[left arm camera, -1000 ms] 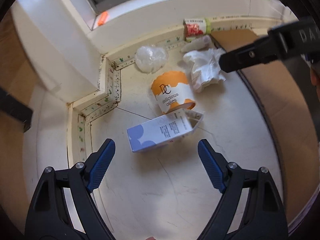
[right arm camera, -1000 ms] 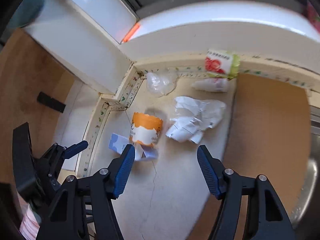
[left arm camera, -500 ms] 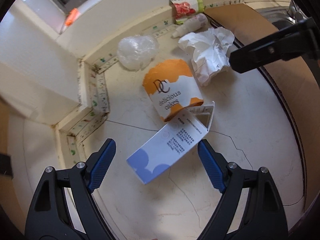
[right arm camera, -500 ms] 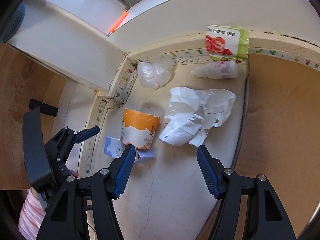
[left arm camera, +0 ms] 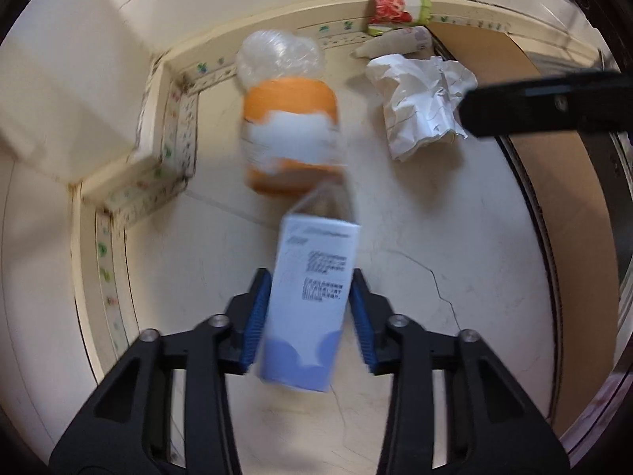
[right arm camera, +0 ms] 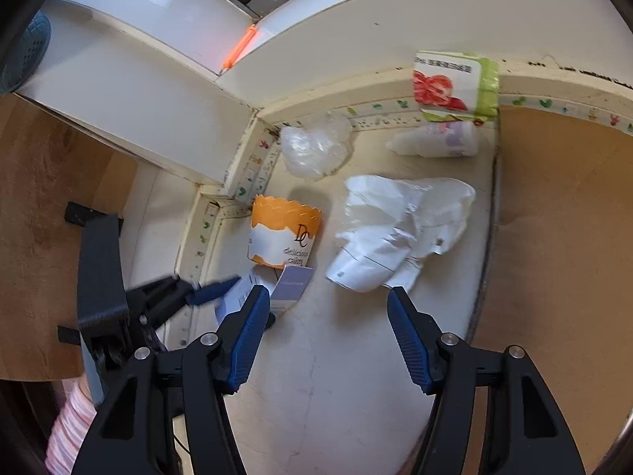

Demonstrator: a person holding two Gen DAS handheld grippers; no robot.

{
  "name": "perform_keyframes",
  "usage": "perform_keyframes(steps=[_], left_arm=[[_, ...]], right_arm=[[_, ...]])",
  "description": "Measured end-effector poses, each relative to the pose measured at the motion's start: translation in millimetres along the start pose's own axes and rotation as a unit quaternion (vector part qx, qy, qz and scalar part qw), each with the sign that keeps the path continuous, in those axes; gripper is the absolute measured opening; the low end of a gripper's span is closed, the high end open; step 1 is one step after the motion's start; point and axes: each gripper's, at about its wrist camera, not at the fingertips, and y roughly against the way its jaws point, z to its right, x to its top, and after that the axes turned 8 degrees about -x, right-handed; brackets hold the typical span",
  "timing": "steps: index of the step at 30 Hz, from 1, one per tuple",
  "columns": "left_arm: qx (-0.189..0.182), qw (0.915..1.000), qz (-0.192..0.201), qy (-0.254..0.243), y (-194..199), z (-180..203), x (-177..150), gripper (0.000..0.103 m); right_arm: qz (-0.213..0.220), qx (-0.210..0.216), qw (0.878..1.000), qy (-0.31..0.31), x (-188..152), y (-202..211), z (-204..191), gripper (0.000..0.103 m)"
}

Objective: Collect trash
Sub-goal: 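Grasp the blue-white milk box with the left tool while the right tool grasps the orange cup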

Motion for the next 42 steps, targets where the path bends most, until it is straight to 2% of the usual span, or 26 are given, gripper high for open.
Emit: perform_keyframes(steps=[9,16,20,23,28,38,42], left_arm=[[-0.039,0.9936,0.03,0.102,19,-2,-42,0.031],[-0.056,0.9795,0.059,0.184,34,-8,-77,0.031],[-0.069,0.9704,0.079,0.217,34,-12,-93,0.031],[-0.064,0.9678,0.091,0.226,32,-9,-102,0.031],[-0.046,0.9699,0.104,0.215,30,7,-110,0.031],[-0.057,0.9657,0.112,0.227,48,18,-126,0.031],[-0.057,0.9649,0.112,0.231,51,25,-132,0.031]], right_arm=[[-0.004,0.025,1.0,-0.003,16,-15,-40,0.064],[-0.038,0.044,0.998,-0.016,21,-48,-67,0.064],[-0.064,0.058,0.996,-0.006,8,-66,-85,0.064],[-0.088,0.06,0.994,0.004,-2,-80,-99,0.064],[-0.116,0.061,0.991,0.007,-13,-98,-112,0.064],[-0.149,0.062,0.987,0.019,-27,-115,-124,0.064],[-0.152,0.065,0.986,0.028,-29,-121,-130,0.057]])
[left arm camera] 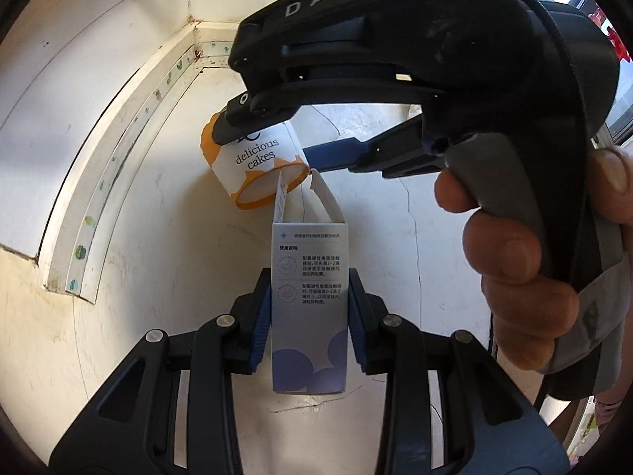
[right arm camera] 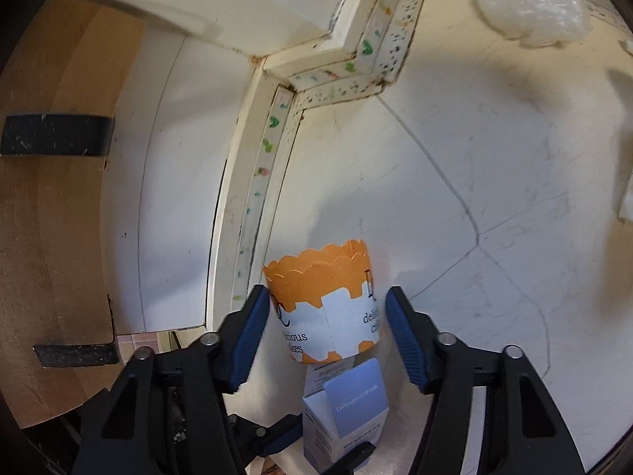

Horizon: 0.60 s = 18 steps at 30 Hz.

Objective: Collect trash
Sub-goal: 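Grasp the blue-white milk box with the left tool while the right tool grasps the orange cup, then carry the box and cup down over the black bin and release both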

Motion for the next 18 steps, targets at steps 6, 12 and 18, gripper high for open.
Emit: perform_keyframes(steps=[6,12,18], left_arm=[[0.003,0.9999,-0.001,0.013,4,-1,-9,0.031],[0.004,0.9999,-0.002,0.014,6,-2,-13,0.031],[0.001,1.0,0.001,0.008,21,-12,-23,0.031]], right_arm=[[0.025,-0.022,0.999,0.014,-13,8,-6,0.053],[0.056,-0.037,0.998,0.002,-32,36,5,0.052],[0.077,-0.045,0.996,-0.003,-78,72,17,0.052]])
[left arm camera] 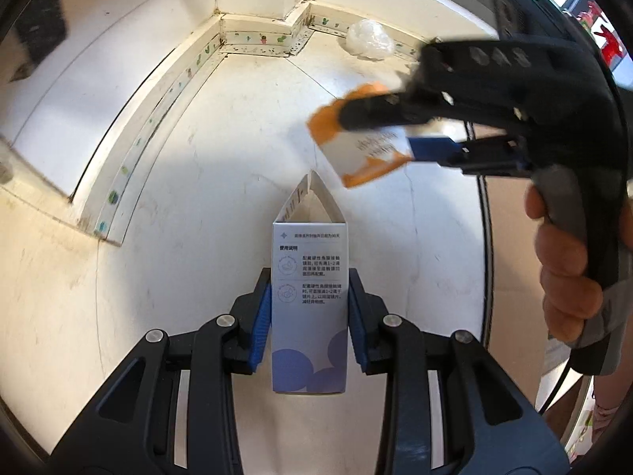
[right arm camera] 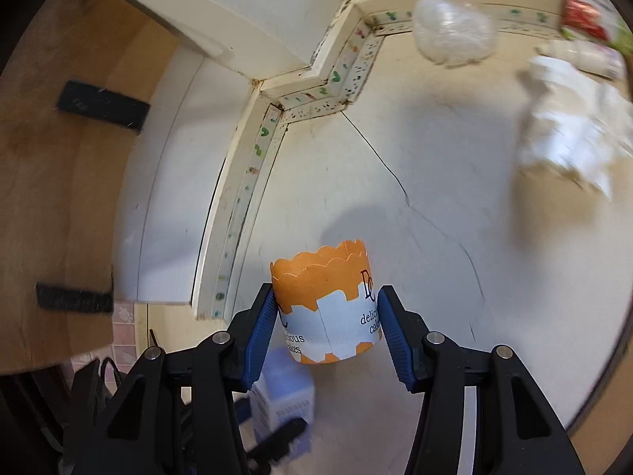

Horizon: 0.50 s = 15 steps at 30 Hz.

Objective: Collect trash
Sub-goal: 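Carry the box and cup down over the black bin and release both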

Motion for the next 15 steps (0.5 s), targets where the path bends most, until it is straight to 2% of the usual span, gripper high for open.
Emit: perform_keyframes(steps=[5,10,15], left_arm=[[-0.007,0.9997,0.003,-0.022,26,3,-24,0.031],[-0.025,0.9987,0.002,-0.044,52,11,-55,0.031],[-0.032,0.9963,-0.003,-0.08,99,28,-111,0.031]], right_arm=[[0.019,-0.006,1.0,-0.013,-52,27,11,0.052],[0.043,-0.012,0.998,-0.032,-130,50,7,0.052],[0.078,-0.018,0.995,-0.057,-221,78,-1,0.052]])
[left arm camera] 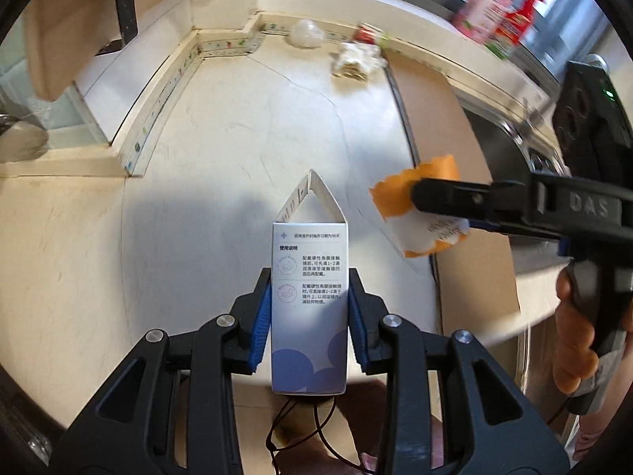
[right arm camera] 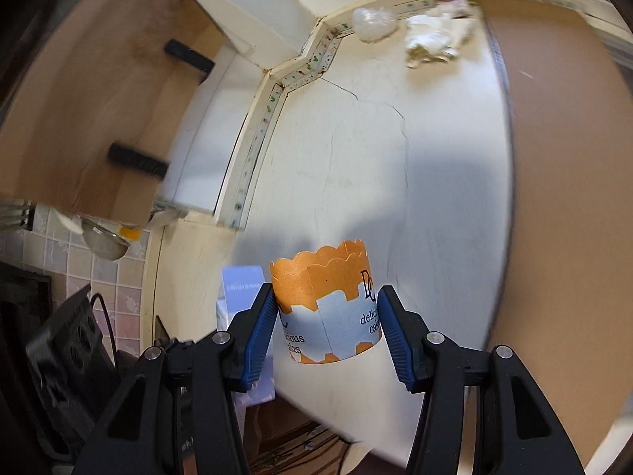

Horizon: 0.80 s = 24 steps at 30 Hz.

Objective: Collect trash
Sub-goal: 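Carry the box and cup down over the black bin and release both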

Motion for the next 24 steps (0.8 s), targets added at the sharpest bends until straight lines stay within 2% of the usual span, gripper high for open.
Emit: perform_keyframes(steps=[5,11,17,22,24], left_arm=[[-0.013,0.9991,-0.014,-0.038,28,19,-50,0.031],[-0.03,0.995,-0.052,-0.08,44,40,-121,0.031],[-0.045,0.9901,-0.093,-0.095,42,57,-186,0.031],[-0.042,0.987,-0.124,-0.092,22,60,-230,0.031],[-0.036,0.9859,-0.138,-0.087,10,59,-247,0.031]], right_arm=[[0.029,-0.014,0.999,-0.012,-86,32,-6,0.052],[0.044,-0.031,0.998,-0.022,-200,56,-4,0.052],[0.022,-0.059,0.998,-0.028,-302,62,15,0.052],[-0.004,-0.088,0.995,-0.048,-368,52,46,0.052],[-0.012,-0.094,0.994,-0.062,-384,46,61,0.052]])
